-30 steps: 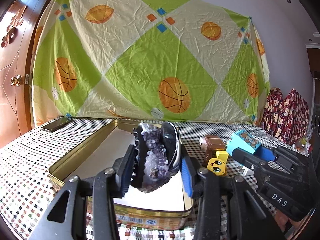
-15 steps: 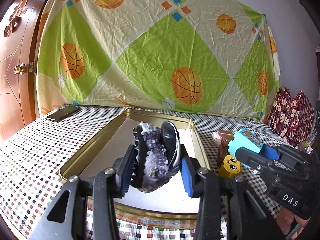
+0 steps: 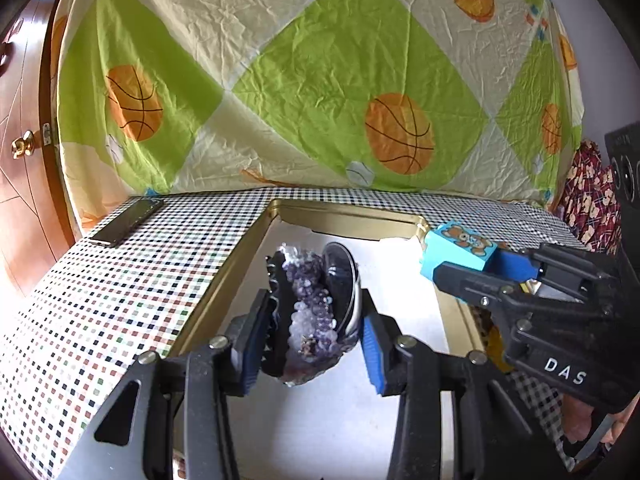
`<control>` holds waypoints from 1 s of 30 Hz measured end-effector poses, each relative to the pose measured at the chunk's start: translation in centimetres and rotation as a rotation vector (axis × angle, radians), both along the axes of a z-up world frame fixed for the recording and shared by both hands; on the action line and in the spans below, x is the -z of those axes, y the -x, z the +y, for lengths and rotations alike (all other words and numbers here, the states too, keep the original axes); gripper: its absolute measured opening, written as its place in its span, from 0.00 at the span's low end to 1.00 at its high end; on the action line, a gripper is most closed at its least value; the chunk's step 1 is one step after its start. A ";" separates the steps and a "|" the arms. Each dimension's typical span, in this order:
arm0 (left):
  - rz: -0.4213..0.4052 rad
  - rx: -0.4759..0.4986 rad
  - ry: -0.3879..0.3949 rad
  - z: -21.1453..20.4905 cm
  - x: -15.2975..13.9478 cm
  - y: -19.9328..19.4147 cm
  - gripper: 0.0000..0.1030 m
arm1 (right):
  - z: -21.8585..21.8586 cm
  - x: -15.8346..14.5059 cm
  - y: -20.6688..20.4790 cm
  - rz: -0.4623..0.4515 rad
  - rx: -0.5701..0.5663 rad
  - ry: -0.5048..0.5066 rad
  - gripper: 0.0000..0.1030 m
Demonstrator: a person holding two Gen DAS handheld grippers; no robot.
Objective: Organize rigid objects
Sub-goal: 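Lower geode into gold tin and open left tool while right tool releases bear block there, then move left tool to yellow face block while right tool approaches white charger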
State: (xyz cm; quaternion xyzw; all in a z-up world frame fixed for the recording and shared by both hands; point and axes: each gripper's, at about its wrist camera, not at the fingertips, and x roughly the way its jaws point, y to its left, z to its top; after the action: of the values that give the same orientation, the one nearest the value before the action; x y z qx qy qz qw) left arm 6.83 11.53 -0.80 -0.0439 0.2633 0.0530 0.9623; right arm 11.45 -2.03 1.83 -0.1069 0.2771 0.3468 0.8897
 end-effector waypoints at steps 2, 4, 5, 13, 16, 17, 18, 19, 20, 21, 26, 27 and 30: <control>0.032 0.001 0.002 0.5 0.1 -1.0 0.40 | 0.8 0.5 -1.0 0.009 0.007 0.030 0.33; 0.061 -0.010 -0.005 0.9 0.3 -1.9 0.40 | 1.4 1.1 -1.9 0.025 0.012 0.051 0.33; 0.074 -0.011 -0.025 0.9 0.3 -2.3 0.40 | 1.7 1.3 -2.3 0.032 0.016 0.059 0.33; 0.146 -0.008 -0.087 1.0 -0.1 -4.6 0.40 | 3.0 2.3 -3.9 0.064 0.022 0.082 0.33; 0.150 -0.040 -0.092 1.1 -0.3 -5.0 0.44 | 3.4 2.6 -4.3 0.060 0.035 0.092 0.33; 0.146 -0.042 -0.087 1.1 -0.4 -4.9 0.44 | 3.5 2.7 -4.3 0.062 0.039 0.093 0.38; 0.138 -0.047 -0.084 1.1 -0.5 -4.7 0.51 | 3.4 2.7 -4.4 0.066 0.039 0.088 0.43; 0.129 -0.057 -0.086 1.1 -0.5 -4.5 0.55 | 3.2 2.7 -4.3 0.064 0.044 0.080 0.51; 0.120 -0.063 -0.086 1.2 -0.6 -4.4 0.57 | 2.9 2.6 -4.2 0.061 0.050 0.075 0.53; 0.111 -0.069 -0.085 1.2 -0.7 -4.2 0.63 | 2.6 2.5 -4.2 0.061 0.054 0.068 0.53; 0.022 -0.090 -0.066 0.5 -1.5 -1.7 0.80 | -0.5 1.1 -2.5 0.041 0.069 0.019 0.57; 0.004 -0.096 -0.072 0.0 -1.6 -1.2 0.86 | -1.4 0.8 -2.0 0.038 0.074 0.002 0.60; -0.048 -0.076 -0.067 -1.8 -1.7 0.5 0.94 | -4.8 -0.2 -0.4 0.029 0.090 -0.041 0.65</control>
State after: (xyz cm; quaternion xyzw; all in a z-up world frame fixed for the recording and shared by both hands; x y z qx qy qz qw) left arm 6.30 9.73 0.95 -0.0231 0.2364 0.0973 0.9665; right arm 11.84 -6.81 1.99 -0.0712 0.2872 0.3134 0.9023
